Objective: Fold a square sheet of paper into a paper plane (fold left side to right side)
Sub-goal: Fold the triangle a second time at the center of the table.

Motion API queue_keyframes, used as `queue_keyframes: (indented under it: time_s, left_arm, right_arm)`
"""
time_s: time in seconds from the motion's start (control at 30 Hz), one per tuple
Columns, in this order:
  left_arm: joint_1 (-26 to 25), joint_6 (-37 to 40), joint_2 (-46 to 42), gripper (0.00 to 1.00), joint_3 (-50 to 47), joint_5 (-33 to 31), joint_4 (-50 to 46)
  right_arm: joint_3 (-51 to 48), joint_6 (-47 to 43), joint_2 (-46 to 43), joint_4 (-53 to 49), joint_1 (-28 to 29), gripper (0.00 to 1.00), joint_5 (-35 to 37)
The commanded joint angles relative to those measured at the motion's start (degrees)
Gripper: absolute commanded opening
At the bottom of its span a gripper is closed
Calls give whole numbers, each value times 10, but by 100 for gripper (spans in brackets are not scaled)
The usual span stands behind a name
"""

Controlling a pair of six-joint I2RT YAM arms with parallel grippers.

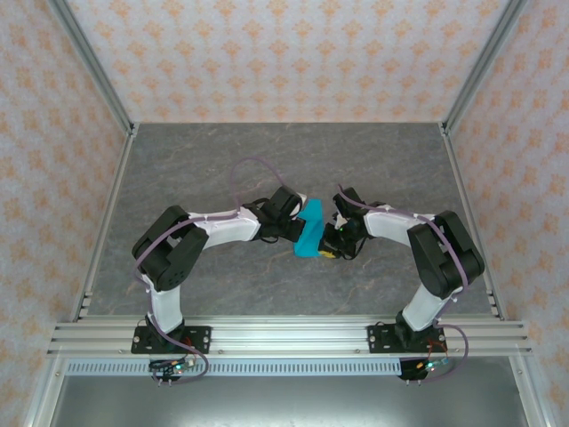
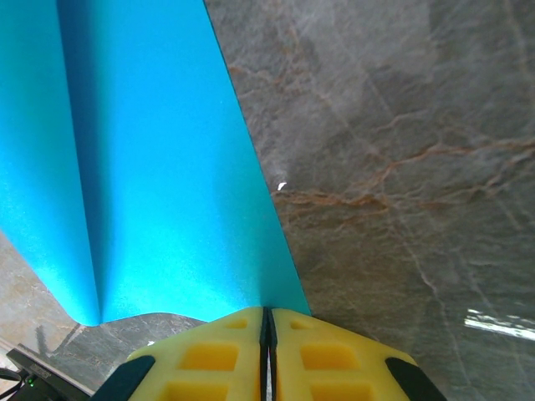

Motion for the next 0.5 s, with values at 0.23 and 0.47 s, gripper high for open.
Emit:
queue_keyframes:
  time_s: [0.23,0.47]
  left_arm:
    - [6,12,29,0,-3,-5,13]
    - [6,12,40,0,-4,-4,13]
  right_arm:
    - [-2,-6,23,-32,6,13,32]
    - [0,-8,25,-33,6,13,32]
